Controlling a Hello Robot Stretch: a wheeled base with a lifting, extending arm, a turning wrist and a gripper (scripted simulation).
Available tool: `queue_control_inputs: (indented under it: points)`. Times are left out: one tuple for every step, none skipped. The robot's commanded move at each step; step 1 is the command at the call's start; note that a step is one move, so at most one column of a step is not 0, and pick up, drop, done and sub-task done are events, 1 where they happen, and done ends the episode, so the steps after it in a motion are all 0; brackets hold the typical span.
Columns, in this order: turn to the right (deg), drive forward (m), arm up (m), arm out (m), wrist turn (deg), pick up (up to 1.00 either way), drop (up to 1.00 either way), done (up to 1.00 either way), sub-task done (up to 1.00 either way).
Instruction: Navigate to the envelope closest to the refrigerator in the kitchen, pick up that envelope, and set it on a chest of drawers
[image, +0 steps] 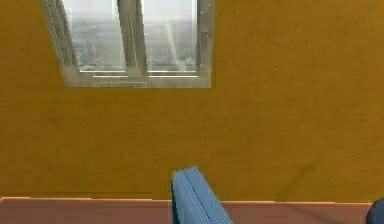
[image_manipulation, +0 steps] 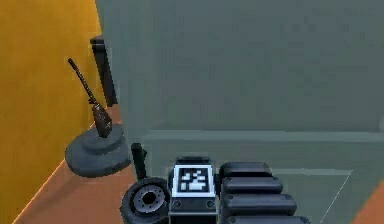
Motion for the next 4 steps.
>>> queue_control_inputs:
  points:
    - [6.0, 0.00, 0.00, 0.00, 0.0, 0.00, 0.00, 0.00, 0.00]
    - [0.0, 0.35, 0.00, 0.00, 0.0, 0.00, 0.00, 0.00, 0.00]
    - [45.0, 0.00, 0.00, 0.00, 0.0, 0.00, 0.00, 0.00, 0.00]
    - [12.0, 0.00, 0.00, 0.00, 0.0, 0.00, 0.00, 0.00, 0.00]
